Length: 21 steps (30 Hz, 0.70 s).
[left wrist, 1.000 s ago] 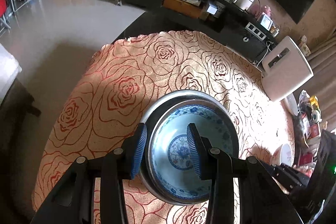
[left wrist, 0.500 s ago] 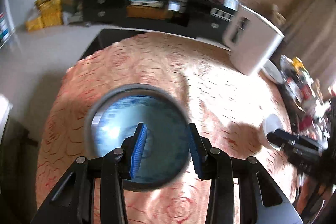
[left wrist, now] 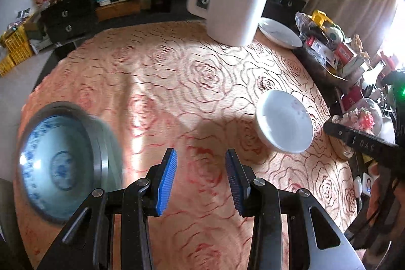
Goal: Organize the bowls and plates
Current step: 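Move the left tool to the white bowl and grip its rim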
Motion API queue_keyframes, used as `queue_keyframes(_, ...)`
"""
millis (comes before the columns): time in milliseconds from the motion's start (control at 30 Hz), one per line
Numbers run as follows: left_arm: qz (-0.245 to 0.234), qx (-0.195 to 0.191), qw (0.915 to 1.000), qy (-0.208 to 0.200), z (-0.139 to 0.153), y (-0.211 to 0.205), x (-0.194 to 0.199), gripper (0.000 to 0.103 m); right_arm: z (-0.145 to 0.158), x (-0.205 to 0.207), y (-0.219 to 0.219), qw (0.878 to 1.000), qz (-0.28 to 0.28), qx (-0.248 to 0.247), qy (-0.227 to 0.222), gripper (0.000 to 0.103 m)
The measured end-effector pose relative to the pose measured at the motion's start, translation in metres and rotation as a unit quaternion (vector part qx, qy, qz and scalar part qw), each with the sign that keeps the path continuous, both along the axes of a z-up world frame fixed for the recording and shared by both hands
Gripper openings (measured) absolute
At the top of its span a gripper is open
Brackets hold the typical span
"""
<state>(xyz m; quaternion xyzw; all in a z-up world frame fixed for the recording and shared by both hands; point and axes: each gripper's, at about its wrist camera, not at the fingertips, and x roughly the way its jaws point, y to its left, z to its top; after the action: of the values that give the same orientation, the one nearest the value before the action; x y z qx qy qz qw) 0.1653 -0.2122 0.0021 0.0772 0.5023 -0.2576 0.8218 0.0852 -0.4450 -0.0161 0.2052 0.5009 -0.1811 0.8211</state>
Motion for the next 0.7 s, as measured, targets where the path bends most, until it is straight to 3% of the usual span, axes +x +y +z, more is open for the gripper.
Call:
queue_keyframes(167,-0.004,0.021,0.9996,0.018,-0.019,-0.033,0.017,0.034,-0.016,0.004,-0.014,1.000,-0.014,0.014,0.007,0.103)
queue_keyframes(533,-0.015,0.002,0.9986,0.051,-0.037,-0.062,0.039,0.029,-0.028,0.023,-0.017,0.998,-0.018,0.058,0.004,0.103)
queue_keyframes(700,-0.019,-0.005,0.9980,0.060,-0.044,-0.075,0.042,0.029,-0.037,0.032,-0.010,0.999,-0.013,0.045,0.018,0.103)
